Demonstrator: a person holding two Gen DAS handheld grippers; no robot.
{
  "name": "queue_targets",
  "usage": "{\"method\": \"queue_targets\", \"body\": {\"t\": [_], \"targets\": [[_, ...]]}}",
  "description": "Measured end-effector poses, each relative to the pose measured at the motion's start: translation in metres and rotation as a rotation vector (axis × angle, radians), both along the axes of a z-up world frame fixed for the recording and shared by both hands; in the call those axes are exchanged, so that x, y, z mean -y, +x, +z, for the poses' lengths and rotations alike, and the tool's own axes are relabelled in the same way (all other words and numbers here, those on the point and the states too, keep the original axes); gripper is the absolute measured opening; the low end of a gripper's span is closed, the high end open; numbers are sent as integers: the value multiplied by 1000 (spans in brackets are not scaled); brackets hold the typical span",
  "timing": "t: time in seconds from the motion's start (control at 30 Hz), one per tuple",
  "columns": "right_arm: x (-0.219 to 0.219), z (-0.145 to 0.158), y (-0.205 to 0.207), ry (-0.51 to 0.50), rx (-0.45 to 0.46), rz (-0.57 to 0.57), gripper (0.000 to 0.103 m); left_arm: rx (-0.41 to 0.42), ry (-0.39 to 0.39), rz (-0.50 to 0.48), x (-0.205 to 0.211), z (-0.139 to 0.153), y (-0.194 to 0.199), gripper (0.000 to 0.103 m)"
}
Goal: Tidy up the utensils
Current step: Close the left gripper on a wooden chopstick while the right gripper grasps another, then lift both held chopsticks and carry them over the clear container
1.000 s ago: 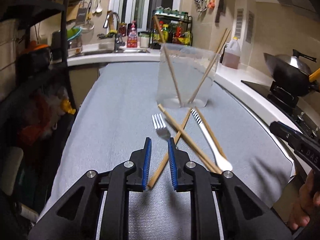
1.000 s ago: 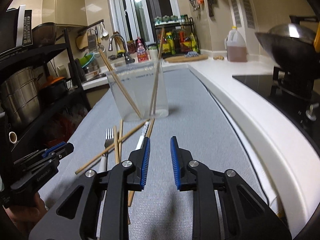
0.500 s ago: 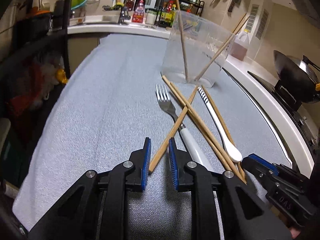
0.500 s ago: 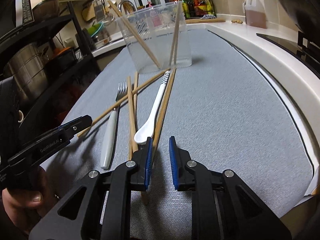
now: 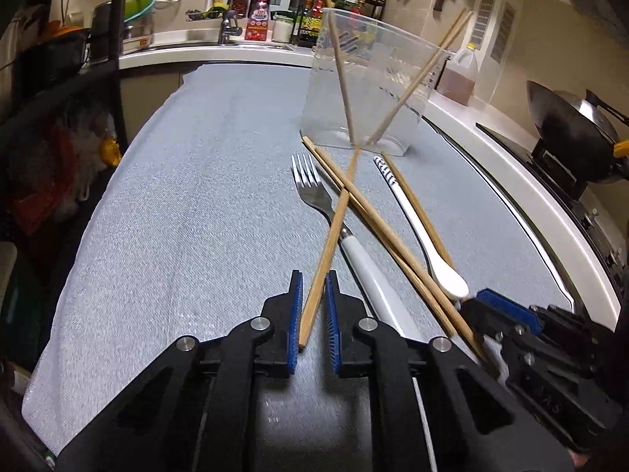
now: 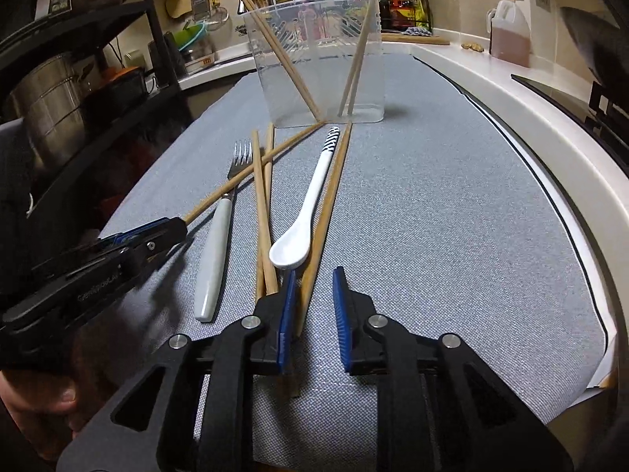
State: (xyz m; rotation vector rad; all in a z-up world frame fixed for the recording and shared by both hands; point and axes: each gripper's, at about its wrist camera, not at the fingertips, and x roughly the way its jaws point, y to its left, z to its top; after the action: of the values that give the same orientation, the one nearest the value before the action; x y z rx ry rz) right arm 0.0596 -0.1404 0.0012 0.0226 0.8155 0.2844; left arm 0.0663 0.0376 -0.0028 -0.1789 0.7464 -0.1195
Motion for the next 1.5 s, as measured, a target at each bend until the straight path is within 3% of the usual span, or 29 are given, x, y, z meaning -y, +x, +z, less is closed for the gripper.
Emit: {"method": "queue_targets", "body": {"t": [0.33, 0.57, 1.07, 1.5], "targets": [[38, 2, -15, -51, 17, -127, 7, 24, 45, 84, -2, 5, -40, 7], [54, -1, -20, -30, 52, -120, 8, 11, 24, 143, -10, -4, -38, 8], [46, -6, -27, -59, 131, -112, 8, 57, 101, 143, 2, -6, -39, 8], [48, -5, -29, -69, 134, -131, 6, 65, 137, 124, 10, -6, -44, 7]]}}
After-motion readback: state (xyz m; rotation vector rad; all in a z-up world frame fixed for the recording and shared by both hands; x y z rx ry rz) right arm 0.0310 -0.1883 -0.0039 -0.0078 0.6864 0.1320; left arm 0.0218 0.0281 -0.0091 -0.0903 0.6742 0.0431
